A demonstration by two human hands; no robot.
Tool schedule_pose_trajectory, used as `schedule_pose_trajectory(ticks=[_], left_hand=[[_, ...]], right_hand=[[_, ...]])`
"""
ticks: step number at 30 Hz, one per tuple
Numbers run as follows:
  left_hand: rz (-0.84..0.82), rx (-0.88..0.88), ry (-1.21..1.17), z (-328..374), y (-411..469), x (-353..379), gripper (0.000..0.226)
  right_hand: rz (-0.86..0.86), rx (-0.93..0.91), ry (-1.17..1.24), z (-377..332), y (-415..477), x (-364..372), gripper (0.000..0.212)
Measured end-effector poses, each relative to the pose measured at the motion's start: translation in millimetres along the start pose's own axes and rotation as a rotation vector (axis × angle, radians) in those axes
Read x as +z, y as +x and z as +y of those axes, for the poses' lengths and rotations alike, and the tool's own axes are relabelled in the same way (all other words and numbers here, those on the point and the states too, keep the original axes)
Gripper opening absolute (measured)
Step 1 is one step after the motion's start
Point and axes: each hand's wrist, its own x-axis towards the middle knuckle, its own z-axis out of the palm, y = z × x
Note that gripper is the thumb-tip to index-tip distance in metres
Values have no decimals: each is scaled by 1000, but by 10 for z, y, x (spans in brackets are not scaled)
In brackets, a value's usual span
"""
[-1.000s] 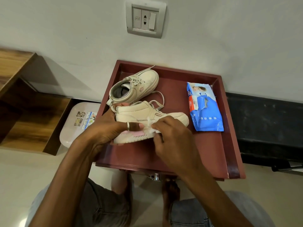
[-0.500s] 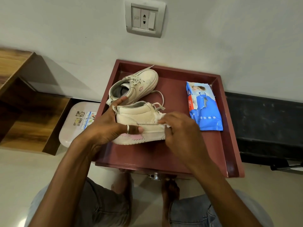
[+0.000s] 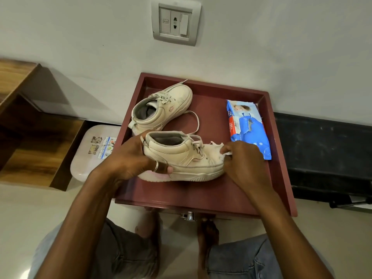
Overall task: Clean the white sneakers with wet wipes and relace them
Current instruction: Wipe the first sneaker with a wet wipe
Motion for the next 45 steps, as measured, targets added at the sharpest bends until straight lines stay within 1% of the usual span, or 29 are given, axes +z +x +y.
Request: schedule_pose_trajectory(ticks=[1,3,5,6,8,11,13,15,17,20,21,22,24,25,26,28,30,32,34,36,38,40,41,43,45], left_hand=[[-8,15,15,5,0,5,77],[-4,34,57,-7,-3,-4,75],[34,52,183,-43,-5,-34,72],[52,68,262,-60,-5,-52,72],[77,73,367,-109,3,-87,75],[137,65,451,-164,1,-78,76],[177,55,496,-182,8,-72,75],[199,41,506,-181,9,-65,75],[211,25,515,-181,11,-57,75],[216,-13,526,-170,1,-49,77],[218,-23,540,-178,3,-50,78],[219,-28,556,-181,5,-52,79],[221,-27,570,-183,6,-51,79],[225,-26,573,-180,6,-47,79],[231,-26,575,-172,1,-42,79],[238,-29,575,-160,-4,-38,79],[245,-46,574,-141,-11,-33,80],[246,-56,572,-131,-14,-25,80],[246,-66,564,-125,-18,-15,78],[241,-74,561,-125,-24,-14,78],[237,-70,568,-129,-27,-22,79],[241,-64,571,-140,-18,-21,79],[247,-61,572,-150,-16,-23,77],[257,-54,571,-165,-14,-26,76],[264,-53,569,-178,-11,-24,75]], right_hand=[[2,11,9,5,5,-2,31],[-39,-45,72,-113,-39,17,29],[-139,-138,115,-205,-82,56,29],[-192,-152,89,-199,-80,65,30],[-245,-87,24,-89,-28,61,28],[-146,-12,-54,73,41,68,25],[-66,-26,-128,54,87,136,27],[-15,-75,-128,-21,159,221,30],[-13,-152,-41,-126,213,264,28],[-99,-256,76,-239,220,270,22],[-118,-250,84,-227,218,259,21],[-116,-205,76,-184,231,236,23],[-95,-46,-2,-64,250,162,30],[-92,21,-41,-11,240,133,30],[-93,55,-66,18,214,108,28],[-102,57,-103,18,147,93,25],[-70,28,-109,-14,134,124,28],[-43,-55,-36,-87,181,179,31],[-58,-185,59,-219,213,210,25],[-84,-268,89,-295,216,236,23],[-83,-222,70,-236,235,243,23],[-91,-72,-3,-103,265,188,34],[-105,-2,-27,-44,261,149,36],[-125,62,-42,29,197,71,32],[-142,69,-67,35,85,6,23]])
